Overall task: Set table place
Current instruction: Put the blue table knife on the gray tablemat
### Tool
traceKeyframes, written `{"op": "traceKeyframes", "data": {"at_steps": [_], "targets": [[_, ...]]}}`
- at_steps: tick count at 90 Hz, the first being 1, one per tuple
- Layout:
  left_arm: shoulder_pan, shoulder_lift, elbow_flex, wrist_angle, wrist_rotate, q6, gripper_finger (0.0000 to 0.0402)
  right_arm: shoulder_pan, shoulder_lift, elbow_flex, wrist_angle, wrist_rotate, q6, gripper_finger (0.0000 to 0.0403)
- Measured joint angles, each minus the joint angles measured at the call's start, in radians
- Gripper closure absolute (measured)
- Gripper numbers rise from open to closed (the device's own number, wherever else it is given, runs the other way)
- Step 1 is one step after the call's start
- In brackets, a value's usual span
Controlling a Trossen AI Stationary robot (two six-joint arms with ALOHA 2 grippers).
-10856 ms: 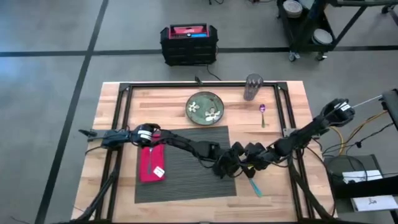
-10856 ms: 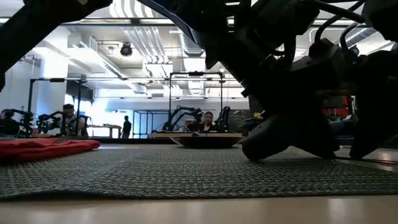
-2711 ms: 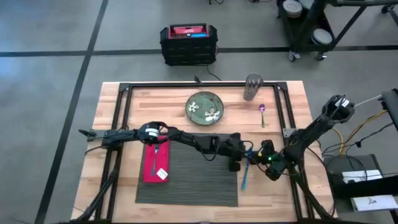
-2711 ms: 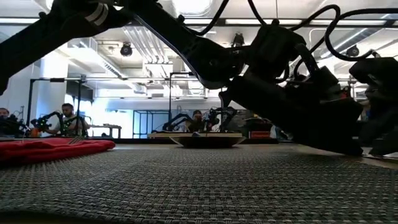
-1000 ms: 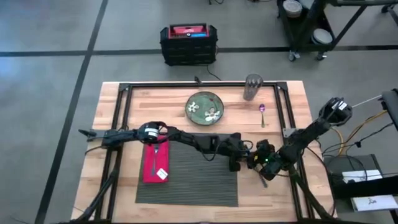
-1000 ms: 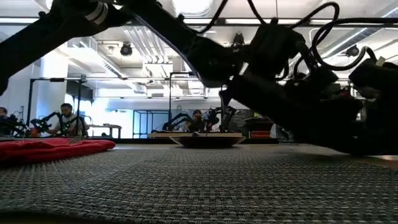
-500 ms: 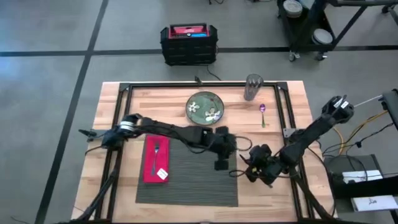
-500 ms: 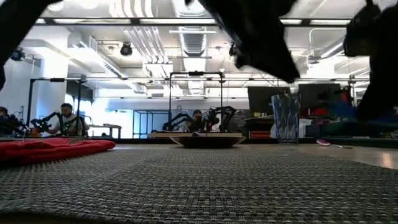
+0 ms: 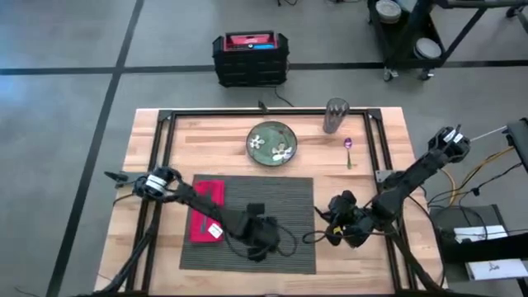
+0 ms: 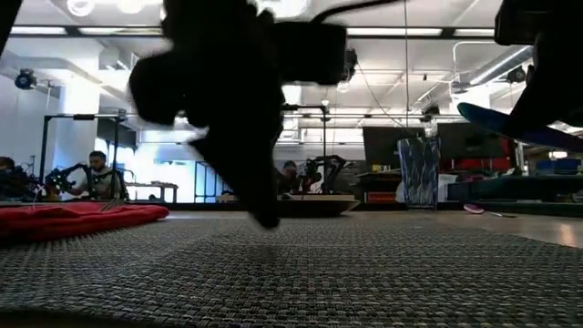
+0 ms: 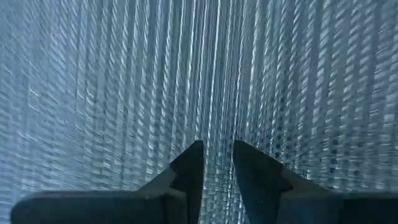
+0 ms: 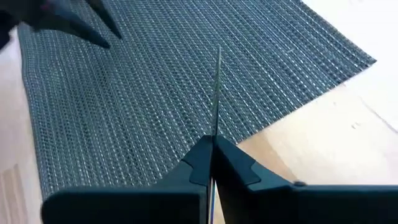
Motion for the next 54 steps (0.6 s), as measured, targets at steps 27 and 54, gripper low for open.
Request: {"op": "traceKeyframes", "data": {"at_steps": [27, 54], "targets": [[0.001, -0.009, -0.122, 0.285, -0.015, -0.039, 0.0326, -0.004, 0.0, 0.0, 0.007, 0.007, -0.03, 0.0403], [0.007, -0.005, -0.095, 0.306, -0.027, 0.024, 0.0326, -0.022, -0.002, 0.024, 0.102, 0.024, -0.052, 0.0403]]}}
